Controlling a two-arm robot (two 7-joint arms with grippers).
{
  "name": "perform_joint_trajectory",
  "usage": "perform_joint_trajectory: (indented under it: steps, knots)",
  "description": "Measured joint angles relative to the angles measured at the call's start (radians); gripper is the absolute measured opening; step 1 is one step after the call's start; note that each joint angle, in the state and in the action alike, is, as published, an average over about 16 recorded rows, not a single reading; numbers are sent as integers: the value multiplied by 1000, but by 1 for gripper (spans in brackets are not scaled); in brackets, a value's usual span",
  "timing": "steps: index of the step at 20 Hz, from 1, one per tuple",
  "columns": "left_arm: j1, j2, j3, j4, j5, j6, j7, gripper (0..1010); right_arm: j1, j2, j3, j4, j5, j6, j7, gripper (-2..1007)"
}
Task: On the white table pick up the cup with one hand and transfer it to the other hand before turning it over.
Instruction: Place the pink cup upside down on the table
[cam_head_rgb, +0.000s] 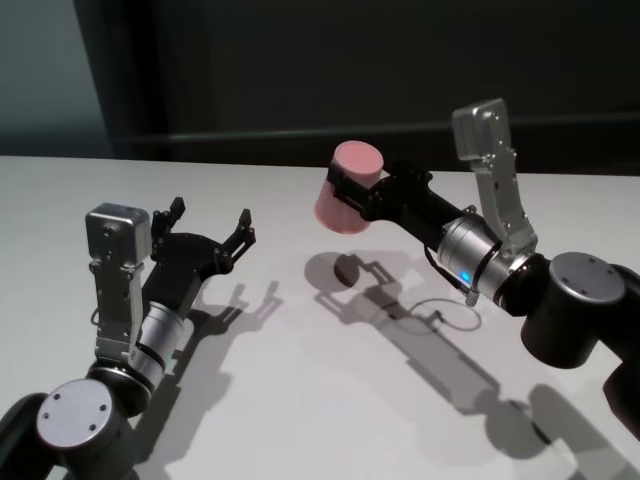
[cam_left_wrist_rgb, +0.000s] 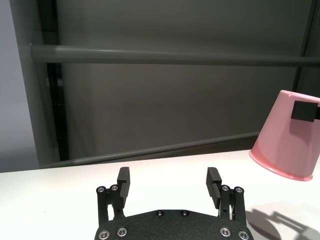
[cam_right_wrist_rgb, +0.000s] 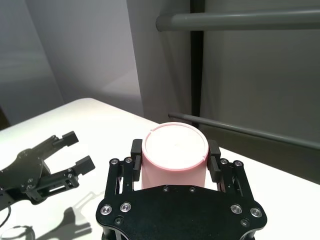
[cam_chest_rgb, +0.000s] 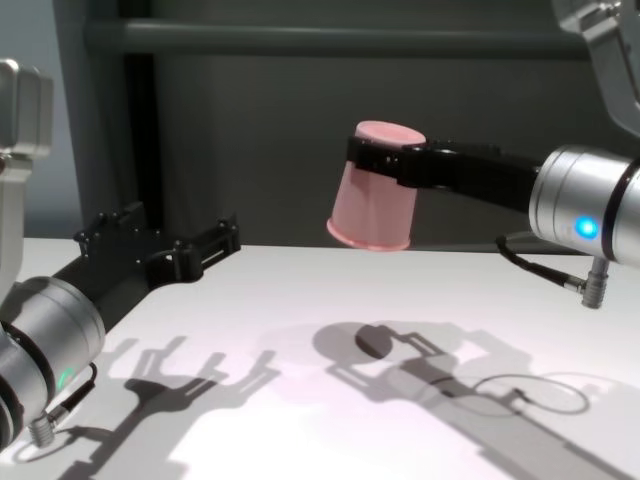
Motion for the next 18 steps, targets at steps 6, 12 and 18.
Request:
perform_joint_trajectory:
  steps: [6,12,18]
  knots:
    - [0,0,0,0,0,0,0,1003,28,5,-50,1,-93,64,-24,744]
    - [0,0,0,0,0,0,0,1003,42,-2,-77,15,-144,101,-24,744]
    - [0,0,0,0,0,0,0,1003,37,-22,-79,39,-153,109,-9,744]
